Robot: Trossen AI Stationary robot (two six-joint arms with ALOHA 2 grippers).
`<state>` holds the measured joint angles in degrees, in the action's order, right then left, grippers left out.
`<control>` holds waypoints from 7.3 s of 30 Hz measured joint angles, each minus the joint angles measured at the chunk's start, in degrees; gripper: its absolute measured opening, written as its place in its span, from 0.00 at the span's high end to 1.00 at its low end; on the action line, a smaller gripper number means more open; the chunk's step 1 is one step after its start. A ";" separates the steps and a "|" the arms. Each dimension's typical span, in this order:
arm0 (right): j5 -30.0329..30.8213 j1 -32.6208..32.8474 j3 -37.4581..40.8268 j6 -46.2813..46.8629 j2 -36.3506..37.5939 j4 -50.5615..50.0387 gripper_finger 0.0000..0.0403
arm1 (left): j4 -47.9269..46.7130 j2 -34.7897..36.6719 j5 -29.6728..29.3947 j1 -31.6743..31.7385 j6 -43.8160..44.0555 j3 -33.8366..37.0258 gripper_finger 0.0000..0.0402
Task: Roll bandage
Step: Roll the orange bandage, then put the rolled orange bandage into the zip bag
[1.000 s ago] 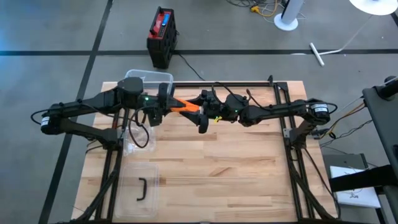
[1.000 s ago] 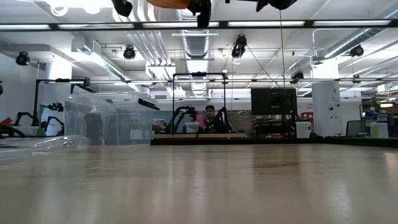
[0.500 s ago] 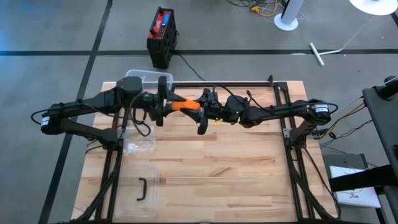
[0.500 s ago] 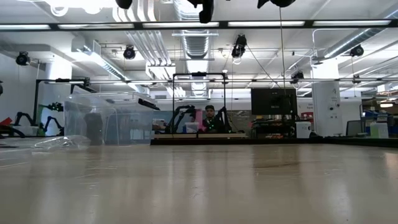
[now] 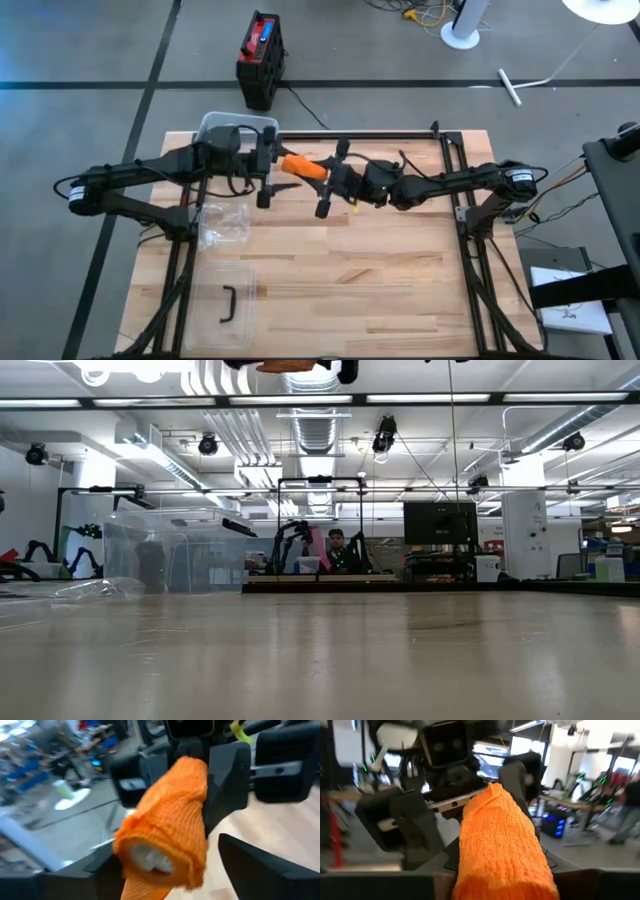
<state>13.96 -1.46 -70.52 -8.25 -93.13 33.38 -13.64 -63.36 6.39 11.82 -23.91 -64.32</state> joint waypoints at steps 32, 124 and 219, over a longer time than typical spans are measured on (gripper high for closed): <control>10.26 8.66 -0.20 -58.41 1.41 -11.15 0.75 | 1.75 -2.85 31.47 1.32 27.89 0.57 0.44; -4.27 4.25 -7.93 -16.59 6.94 -49.74 0.86 | -16.92 4.46 -9.88 -4.31 5.07 2.89 0.60; 19.03 28.21 -15.43 -15.67 -0.73 -65.65 0.87 | 4.50 -21.48 -14.71 -31.41 -22.14 5.24 1.00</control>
<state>32.99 26.76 -85.95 -23.91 -93.86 -32.27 -9.14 -84.85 -8.32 -19.59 -46.04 -59.08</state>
